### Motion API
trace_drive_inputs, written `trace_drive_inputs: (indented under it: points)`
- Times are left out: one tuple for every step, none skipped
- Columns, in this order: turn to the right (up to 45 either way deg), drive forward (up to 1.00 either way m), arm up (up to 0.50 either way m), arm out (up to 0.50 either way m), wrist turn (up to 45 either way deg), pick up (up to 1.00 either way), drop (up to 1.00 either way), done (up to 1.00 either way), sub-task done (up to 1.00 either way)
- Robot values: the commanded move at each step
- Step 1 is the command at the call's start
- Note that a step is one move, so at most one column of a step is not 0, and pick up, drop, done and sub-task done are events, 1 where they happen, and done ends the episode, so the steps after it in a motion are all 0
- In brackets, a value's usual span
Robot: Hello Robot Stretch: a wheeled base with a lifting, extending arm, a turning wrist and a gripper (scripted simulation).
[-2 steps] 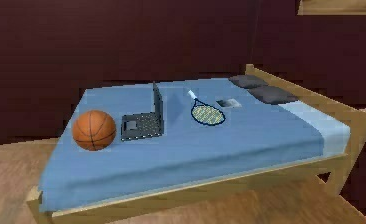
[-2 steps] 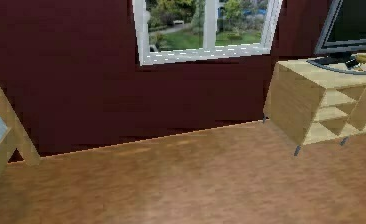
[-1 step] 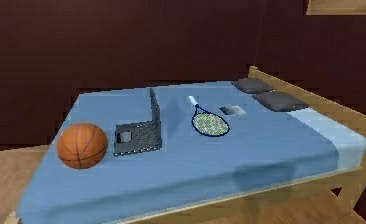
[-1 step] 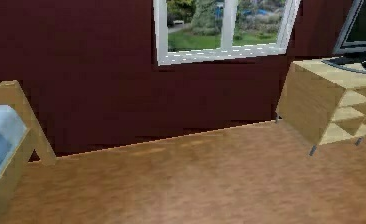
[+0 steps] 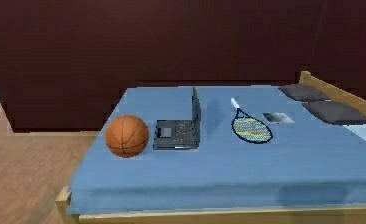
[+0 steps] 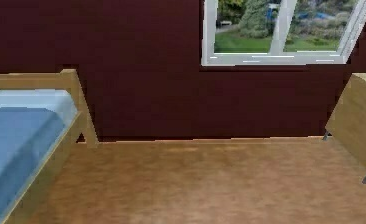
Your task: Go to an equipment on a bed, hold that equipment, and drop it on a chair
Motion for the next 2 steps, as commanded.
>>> trace_drive_inputs:
  points:
    - [0.0,0.15,0.00,0.00,0.0,0.00,0.00,0.00,0.00]
    - [-45.0,0.00,0.00,0.00,0.0,0.00,0.00,0.00,0.00]
